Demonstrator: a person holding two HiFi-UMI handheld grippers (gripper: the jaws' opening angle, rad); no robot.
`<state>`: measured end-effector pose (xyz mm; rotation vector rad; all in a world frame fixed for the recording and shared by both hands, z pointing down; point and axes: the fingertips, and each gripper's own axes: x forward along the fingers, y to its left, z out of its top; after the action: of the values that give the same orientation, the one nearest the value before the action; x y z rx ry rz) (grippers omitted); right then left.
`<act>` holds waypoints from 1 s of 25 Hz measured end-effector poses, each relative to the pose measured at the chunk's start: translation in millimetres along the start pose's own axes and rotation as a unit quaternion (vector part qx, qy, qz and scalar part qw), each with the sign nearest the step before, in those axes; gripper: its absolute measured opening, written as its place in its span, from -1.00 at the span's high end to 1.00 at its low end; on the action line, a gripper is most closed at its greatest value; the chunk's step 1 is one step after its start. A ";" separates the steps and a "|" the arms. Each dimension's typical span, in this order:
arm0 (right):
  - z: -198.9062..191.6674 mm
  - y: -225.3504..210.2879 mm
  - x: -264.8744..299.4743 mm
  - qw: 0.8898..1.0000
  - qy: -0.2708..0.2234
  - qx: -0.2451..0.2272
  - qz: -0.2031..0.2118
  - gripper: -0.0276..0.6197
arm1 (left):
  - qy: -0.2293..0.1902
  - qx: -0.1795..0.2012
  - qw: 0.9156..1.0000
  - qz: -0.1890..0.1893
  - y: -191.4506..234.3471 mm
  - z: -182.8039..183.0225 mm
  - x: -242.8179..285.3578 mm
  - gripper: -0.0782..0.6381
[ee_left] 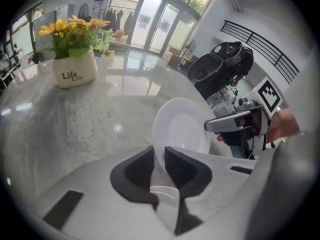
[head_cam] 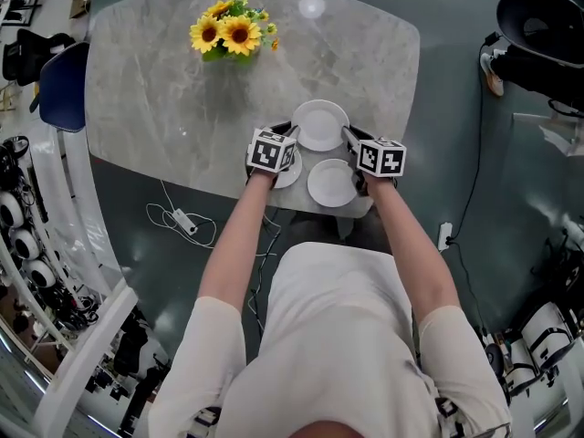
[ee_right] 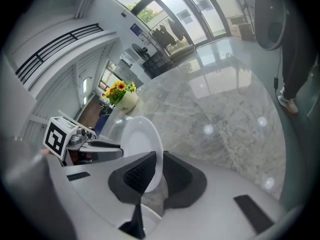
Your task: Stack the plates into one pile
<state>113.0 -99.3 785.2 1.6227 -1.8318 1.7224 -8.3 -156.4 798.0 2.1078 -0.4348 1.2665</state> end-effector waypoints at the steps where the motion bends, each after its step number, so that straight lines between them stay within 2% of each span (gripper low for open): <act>1: 1.1 2.5 -1.9 1.000 0.000 -0.004 0.003 0.72 | -0.006 -0.005 1.000 0.002 -0.7 0.5 -2.6 0.58; 12: 2.4 20.3 -32.5 0.997 0.016 -0.068 0.024 0.72 | -0.051 -0.045 0.998 0.018 -24.8 -5.6 -33.3 0.61; 25: -24.5 28.6 -65.0 0.991 0.048 -0.119 0.040 0.72 | -0.072 -0.078 0.994 0.028 -62.9 -41.6 -52.7 0.61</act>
<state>105.0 -49.8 729.2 1.3706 -1.9914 1.5131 -25.7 -83.9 744.0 2.0732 -0.6386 1.0775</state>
